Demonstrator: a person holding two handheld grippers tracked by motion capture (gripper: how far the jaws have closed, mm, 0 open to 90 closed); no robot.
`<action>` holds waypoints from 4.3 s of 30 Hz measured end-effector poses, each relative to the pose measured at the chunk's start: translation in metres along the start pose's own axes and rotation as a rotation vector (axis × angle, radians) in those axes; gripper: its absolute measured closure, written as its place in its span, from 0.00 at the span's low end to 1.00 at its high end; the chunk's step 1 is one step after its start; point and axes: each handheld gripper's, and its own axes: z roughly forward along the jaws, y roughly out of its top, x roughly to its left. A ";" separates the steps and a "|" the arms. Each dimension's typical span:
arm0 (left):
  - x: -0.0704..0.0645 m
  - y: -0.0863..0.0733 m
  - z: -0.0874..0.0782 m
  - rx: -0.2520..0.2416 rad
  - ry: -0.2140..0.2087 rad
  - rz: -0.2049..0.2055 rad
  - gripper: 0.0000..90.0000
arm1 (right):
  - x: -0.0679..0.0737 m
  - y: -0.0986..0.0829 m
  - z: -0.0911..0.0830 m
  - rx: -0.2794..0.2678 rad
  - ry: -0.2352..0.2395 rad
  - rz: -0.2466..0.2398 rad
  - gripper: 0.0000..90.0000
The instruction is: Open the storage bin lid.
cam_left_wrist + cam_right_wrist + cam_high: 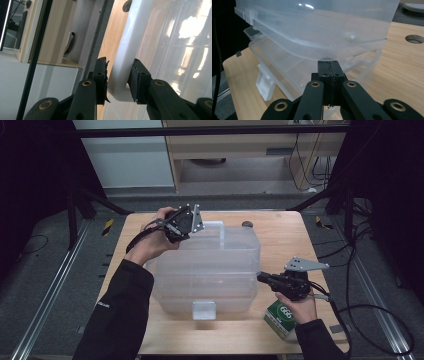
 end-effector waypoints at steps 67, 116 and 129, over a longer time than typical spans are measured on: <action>-0.038 -0.200 -0.101 -0.297 0.243 -0.536 0.89 | 0.002 -0.002 0.004 0.026 0.005 -0.005 1.00; -0.097 -0.192 -0.054 -0.324 -0.056 -0.477 0.99 | 0.002 -0.001 0.004 0.024 0.006 -0.006 1.00; -0.086 -0.187 -0.054 -0.347 -0.033 -0.451 0.99 | 0.001 0.011 0.005 0.005 -0.001 -0.016 1.00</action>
